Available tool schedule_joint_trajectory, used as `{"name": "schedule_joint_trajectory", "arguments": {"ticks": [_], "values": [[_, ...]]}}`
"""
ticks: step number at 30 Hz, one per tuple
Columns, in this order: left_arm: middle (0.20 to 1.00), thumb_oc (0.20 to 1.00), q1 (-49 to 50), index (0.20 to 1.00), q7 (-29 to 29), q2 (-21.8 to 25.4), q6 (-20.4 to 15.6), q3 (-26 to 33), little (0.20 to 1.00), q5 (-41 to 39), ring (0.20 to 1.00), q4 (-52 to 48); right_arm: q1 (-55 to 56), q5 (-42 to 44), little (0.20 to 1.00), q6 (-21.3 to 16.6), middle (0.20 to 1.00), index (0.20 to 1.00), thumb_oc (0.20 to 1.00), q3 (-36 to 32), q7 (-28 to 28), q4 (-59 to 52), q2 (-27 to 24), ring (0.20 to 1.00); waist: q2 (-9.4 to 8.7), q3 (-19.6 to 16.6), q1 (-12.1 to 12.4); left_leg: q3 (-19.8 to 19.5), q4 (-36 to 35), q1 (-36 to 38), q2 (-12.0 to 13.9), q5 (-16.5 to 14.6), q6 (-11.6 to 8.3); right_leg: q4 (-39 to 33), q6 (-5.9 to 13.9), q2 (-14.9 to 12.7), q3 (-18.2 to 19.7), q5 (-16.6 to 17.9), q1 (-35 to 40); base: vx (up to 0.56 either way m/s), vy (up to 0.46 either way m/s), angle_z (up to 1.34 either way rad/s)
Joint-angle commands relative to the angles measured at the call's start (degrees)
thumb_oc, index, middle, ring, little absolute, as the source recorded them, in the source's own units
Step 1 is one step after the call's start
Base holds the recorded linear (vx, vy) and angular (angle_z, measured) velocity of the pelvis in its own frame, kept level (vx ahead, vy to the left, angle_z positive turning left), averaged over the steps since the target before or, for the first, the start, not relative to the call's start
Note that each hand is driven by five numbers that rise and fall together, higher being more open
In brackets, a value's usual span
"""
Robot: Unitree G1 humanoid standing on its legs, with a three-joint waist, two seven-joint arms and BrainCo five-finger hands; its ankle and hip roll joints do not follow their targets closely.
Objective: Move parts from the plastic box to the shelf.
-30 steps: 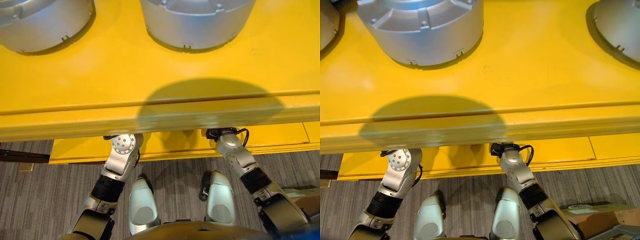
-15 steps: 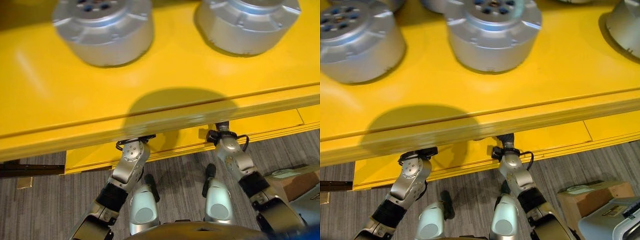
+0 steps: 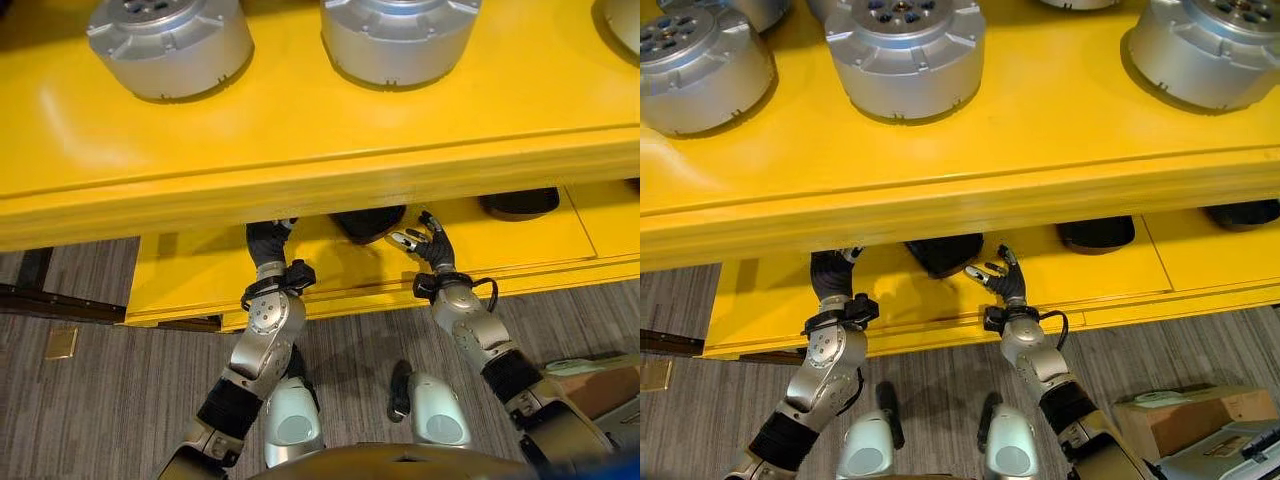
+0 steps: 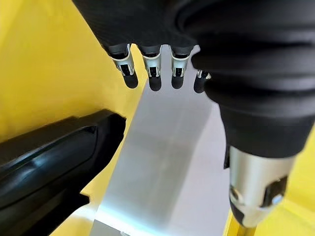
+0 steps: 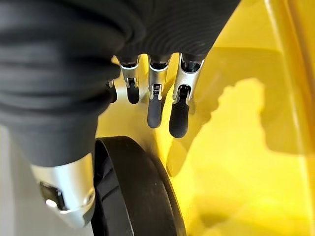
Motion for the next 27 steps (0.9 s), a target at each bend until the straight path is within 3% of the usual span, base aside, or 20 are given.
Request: {"name": "schedule_joint_trajectory", "arguments": {"ticks": [1, 3, 12, 14, 17, 19, 20, 22, 24, 26, 27], "values": [[1.0, 1.0, -2.3, 1.0, 1.7, 1.9, -2.9, 1.4, 1.0, 2.2, 1.0, -4.3, 3.5, 3.8, 1.0, 4.9, 1.0, 1.0, 1.0, 3.4, -0.4, 4.4, 3.1, 1.0, -0.76, 1.9, 2.0, -1.2, -4.6, -2.7, -4.3, 4.7, 1.86, 1.1, -2.07, 2.6, -0.8, -1.9, 4.9, -0.08, -0.152, 0.15], [1.0, 1.0, -2.1, 1.0, 1.7, 1.8, -2.7, 1.8, 1.0, 2.3, 1.0, -3.9, 3.0, 4.0, 1.0, 5.3, 1.0, 1.0, 1.0, 3.3, -1.0, 5.0, 3.2, 1.0, 0.03, 1.5, 2.4, -1.7, -5.0, -3.1, -3.3, 5.9, 1.97, 2.0, -3.06, 3.7, -1.5, -1.4, 3.9, -0.13, -0.155, 0.12], [1.0, 1.0, 0.8, 1.0, 4.3, 2.1, -3.9, 2.7, 1.0, 2.3, 1.0, -4.1, 3.1, 3.9, 1.0, 7.1, 1.0, 1.0, 1.0, 4.2, -0.1, 6.1, 3.1, 1.0, 0.09, 0.9, 2.8, -3.8, -8.4, -1.6, -0.7, 10.3, -0.31, 4.0, -4.35, 5.8, -2.5, -2.4, 4.4, -0.06, -0.134, 0.05], [1.0, 1.0, 2.0, 1.0, 5.7, 1.9, -3.6, 3.2, 1.0, 1.8, 1.0, -4.1, 3.9, 3.8, 1.0, 7.5, 1.0, 1.0, 1.0, 4.6, -0.1, 6.2, 3.0, 1.0, -0.54, 0.4, 2.3, -1.9, -9.3, -1.2, 0.6, 11.9, -1.33, 3.8, -4.07, 5.5, -3.0, -3.1, 5.6, 0.05, -0.17, -0.04], [1.0, 1.0, 1.5, 1.0, 5.5, 1.6, -3.3, 3.2, 1.0, 1.6, 1.0, -4.0, 4.9, 3.2, 1.0, 5.7, 1.0, 1.0, 1.0, 4.2, -1.7, 5.6, 3.2, 1.0, -0.95, -0.1, 0.4, 5.8, -7.1, -0.2, 3.2, 11.0, -1.01, 5.0, -4.44, 3.7, -5.6, -4.0, 5.4, -0.11, -0.087, 0.17], [1.0, 1.0, 1.7, 1.0, 4.2, 1.9, -3.1, 3.2, 1.0, 1.0, 1.0, -3.6, 3.9, 2.9, 1.0, 4.6, 1.0, 1.0, 1.0, 4.3, -2.5, 6.0, 3.0, 1.0, -1.54, 0.0, 0.9, 1.0, -1.2, -0.9, 3.0, 9.1, -0.63, 6.6, -4.76, 3.0, -4.1, -3.8, 3.9, -0.17, -0.019, 0.3], [1.0, 1.0, 2.7, 1.0, 3.3, 2.4, -3.0, 3.2, 1.0, 0.2, 1.0, -3.9, 2.3, 3.3, 1.0, 5.0, 1.0, 1.0, 1.0, 4.5, -3.1, 6.1, 2.6, 1.0, -2.31, 0.2, 1.7, -4.0, 4.3, -0.9, 2.4, 6.7, 0.02, 6.8, -4.6, 1.6, -2.3, -2.9, 2.7, -0.11, 0.078, -0.03], [1.0, 1.0, 3.1, 1.0, 2.9, 2.5, -3.0, 3.0, 1.0, -0.1, 1.0, -4.1, 1.9, 3.6, 1.0, 5.1, 1.0, 1.0, 1.0, 4.5, -3.4, 5.9, 2.3, 1.0, -2.49, 0.3, 1.8, -4.9, 5.3, -0.5, 2.5, 6.5, 0.04, 6.7, -4.57, 1.2, -1.9, -2.6, 2.4, -0.1, 0.14, -0.42], [1.0, 1.0, 5.1, 1.0, -0.2, 2.6, -2.6, 2.4, 1.0, -0.8, 1.0, -4.6, 0.8, 3.2, 1.0, 5.5, 1.0, 1.0, 1.0, 4.0, -4.7, 4.4, 0.7, 1.0, -2.63, -0.3, 1.7, -8.3, 7.1, 0.6, 3.9, 8.6, 0.56, 6.1, -5.2, 0.2, -0.2, -1.1, 0.4, -0.12, 0.294, -0.33], [1.0, 1.0, 6.2, 1.0, -2.3, 2.5, -2.9, 2.0, 1.0, -1.8, 1.0, -4.6, 0.2, 2.1, 1.0, 5.8, 1.0, 1.0, 1.0, 3.6, -4.8, 3.5, -0.1, 1.0, -2.15, -0.8, 1.3, -8.3, 3.7, 3.7, 3.1, 6.7, 0.89, 6.7, -4.73, -0.6, 0.9, -1.3, -0.8, 0.01, 0.397, -0.17], [1.0, 1.0, 7.1, 1.0, -4.2, 2.5, -3.0, 1.4, 1.0, -2.7, 1.0, -4.5, 0.0, 1.8, 1.0, 6.1, 1.0, 1.0, 1.0, 3.1, -5.2, 2.7, -1.2, 1.0, -0.83, -1.4, 0.7, -6.4, -1.2, 6.2, 2.5, 5.4, 0.86, 6.2, -4.47, -0.8, 0.3, -1.7, -0.4, 0.06, 0.409, -0.21]]}}
